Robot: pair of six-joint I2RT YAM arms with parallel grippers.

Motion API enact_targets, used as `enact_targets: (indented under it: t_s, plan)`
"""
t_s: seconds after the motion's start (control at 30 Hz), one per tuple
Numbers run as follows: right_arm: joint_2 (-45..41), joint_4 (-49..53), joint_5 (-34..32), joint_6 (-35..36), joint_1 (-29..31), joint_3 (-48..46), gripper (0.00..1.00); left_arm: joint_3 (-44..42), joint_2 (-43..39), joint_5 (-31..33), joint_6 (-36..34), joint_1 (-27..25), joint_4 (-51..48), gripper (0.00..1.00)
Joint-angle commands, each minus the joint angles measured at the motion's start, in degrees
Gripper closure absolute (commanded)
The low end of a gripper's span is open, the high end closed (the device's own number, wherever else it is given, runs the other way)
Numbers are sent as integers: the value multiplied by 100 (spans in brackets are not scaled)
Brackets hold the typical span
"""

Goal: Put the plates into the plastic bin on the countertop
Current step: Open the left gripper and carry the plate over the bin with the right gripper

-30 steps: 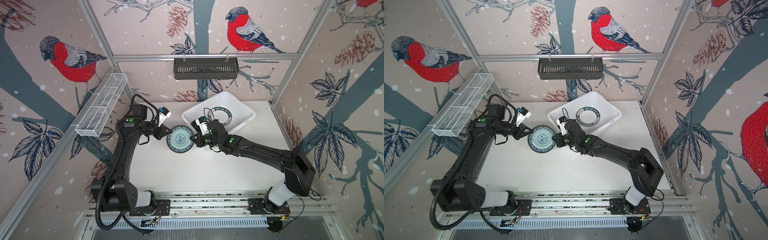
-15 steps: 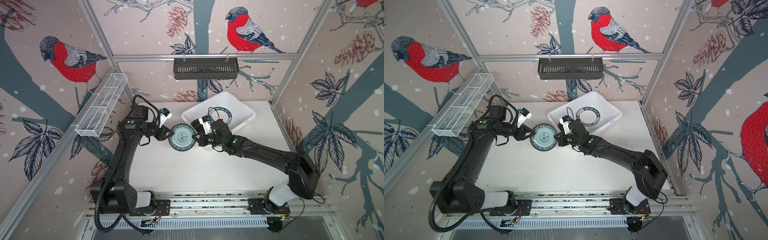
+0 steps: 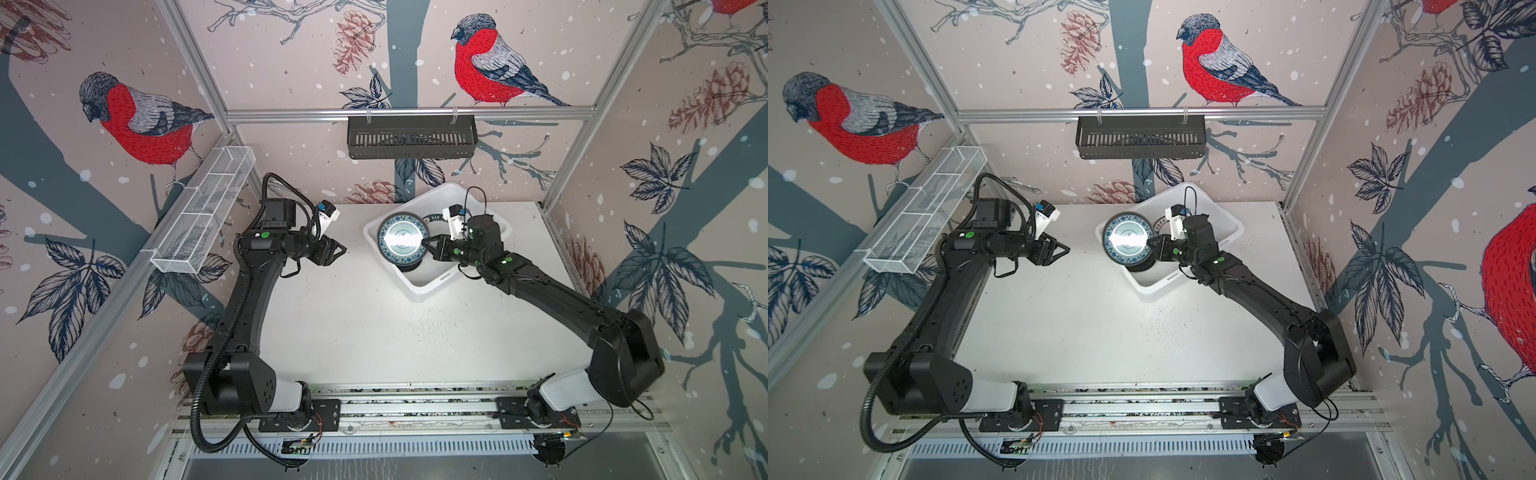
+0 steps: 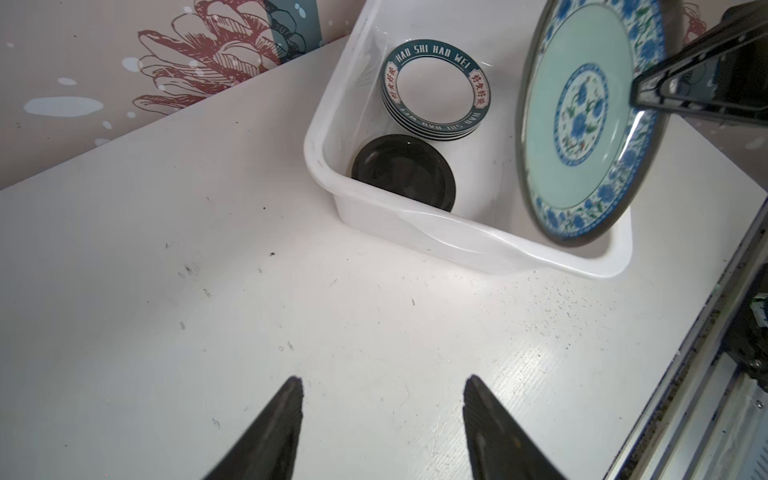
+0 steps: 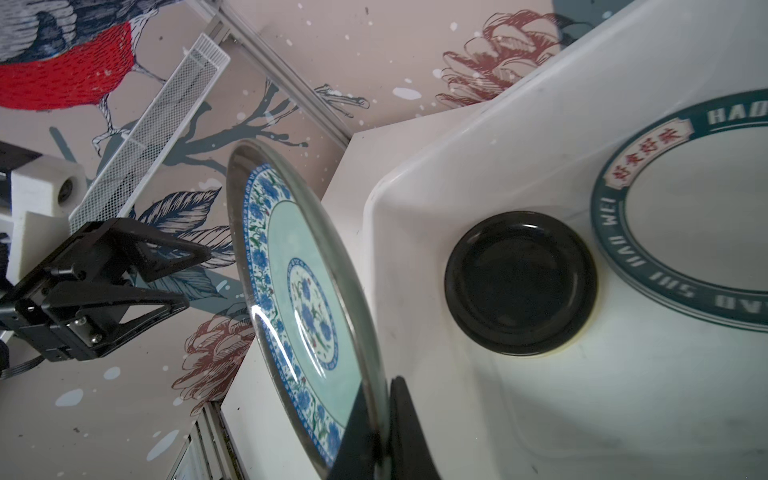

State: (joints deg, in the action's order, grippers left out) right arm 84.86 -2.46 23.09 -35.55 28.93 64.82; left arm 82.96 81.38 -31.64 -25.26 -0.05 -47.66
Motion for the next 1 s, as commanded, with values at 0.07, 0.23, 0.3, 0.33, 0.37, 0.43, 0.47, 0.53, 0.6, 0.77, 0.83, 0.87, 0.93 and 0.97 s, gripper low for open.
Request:
enact_targets:
  t_s: [0.07,0.23,0.3,0.33,0.37,0.43,0.47,0.53,0.6,0.77,0.83,0.87,0.93,0.97]
  plan:
    - [263,317,523,189,-559,280,95,236,-12,805,368,3,609,37]
    - [798,708,737,162,-848,761,95,46,-105,1342,363,1,1024,31]
    - [1027,942,731,132,-906,1030,95,-13,-55,1544,250,1,1052,31]
    - [1141,1033,776,79,-943,1130,95,-40,-36,1714,286,5,1076,31]
    - [1291,1155,839,32,-981,1319,95,-59,-35,1870,334,5,1104,31]
    - [1545,1468,883,30,-1016,1669,95,-118,-60,1986,310,5,1136,31]
    - [1674,1637,896,33,-1033,1876,95,-142,-85,1981,265,5,1151,31]
    - [1913,1972,889,76,-1054,2274,95,-157,-92,1944,237,5,1188,31]
    - [2162,2308,862,143,-1049,2693,95,-110,-42,1916,248,5,1198,31]
    - [2622,2939,670,222,-1042,3476,94,39,88,1828,291,5,1158,31]
    - [2789,3220,570,267,-1047,3715,94,64,138,1770,281,5,1161,31]
    - [2868,3341,549,301,-1040,3813,94,77,169,1734,284,5,1162,31]
    - [3029,3609,496,423,-1034,3998,93,123,238,1703,315,5,1162,31]
    - [3138,3779,439,482,-1030,4102,93,172,283,1700,347,5,1155,31]
